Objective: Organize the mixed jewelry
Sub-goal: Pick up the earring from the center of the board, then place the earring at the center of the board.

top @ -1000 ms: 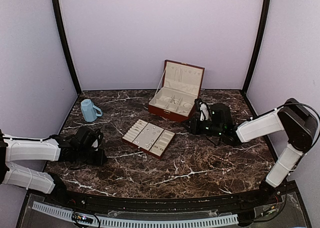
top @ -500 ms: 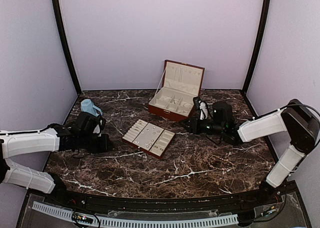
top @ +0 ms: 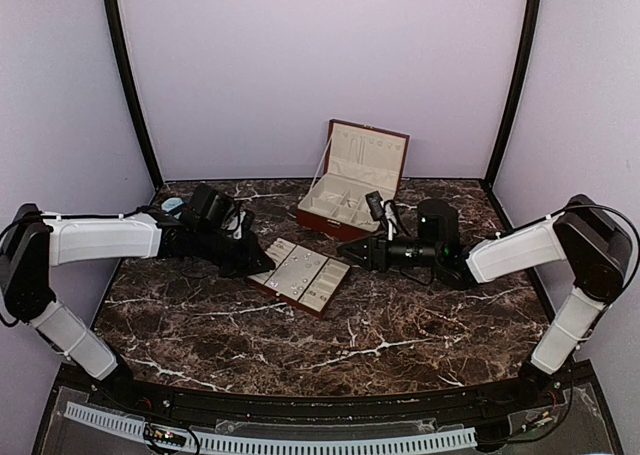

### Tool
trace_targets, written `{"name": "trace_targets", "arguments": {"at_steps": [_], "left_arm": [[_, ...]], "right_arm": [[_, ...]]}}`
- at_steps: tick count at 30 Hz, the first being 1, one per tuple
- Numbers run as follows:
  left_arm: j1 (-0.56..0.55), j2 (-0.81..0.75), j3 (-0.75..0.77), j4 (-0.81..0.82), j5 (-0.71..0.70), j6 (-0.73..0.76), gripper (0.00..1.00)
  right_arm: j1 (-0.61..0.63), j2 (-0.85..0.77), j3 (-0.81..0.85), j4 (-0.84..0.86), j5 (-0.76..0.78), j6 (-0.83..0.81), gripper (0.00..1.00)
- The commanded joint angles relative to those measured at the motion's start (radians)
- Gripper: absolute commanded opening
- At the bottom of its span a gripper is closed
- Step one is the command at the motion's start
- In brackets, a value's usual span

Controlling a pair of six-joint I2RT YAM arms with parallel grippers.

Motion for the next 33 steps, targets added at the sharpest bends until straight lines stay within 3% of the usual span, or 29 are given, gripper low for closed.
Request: {"name": "trace_targets", "arguments": {"at_steps": [1,8,19,33], "left_arm": [[-0.031,0.089,0.087,0.02,0.13,-0.013,0.08],[-0.131,0.151,0.097,-0.081,0.09,0.008,0.08],[-0.254,0.173,0.015,-0.083,-0.016,-0.05,0.09],[-0.272,0.253,0.005,-0.057,-0.023,-0.018,0.16]], "right_arm": [[0.036,0.03,0.023,0.056,-0.019,-0.016,0.36],[0.044,0.019,-0.02,0.069,0.013,-0.002,0.35],[0.05,-0.019,-0.042,0.007,0.049,-0.034,0.36],[0.076,-0.041,-0.067,-0.036,0.087,-0.041,0.35]]}}
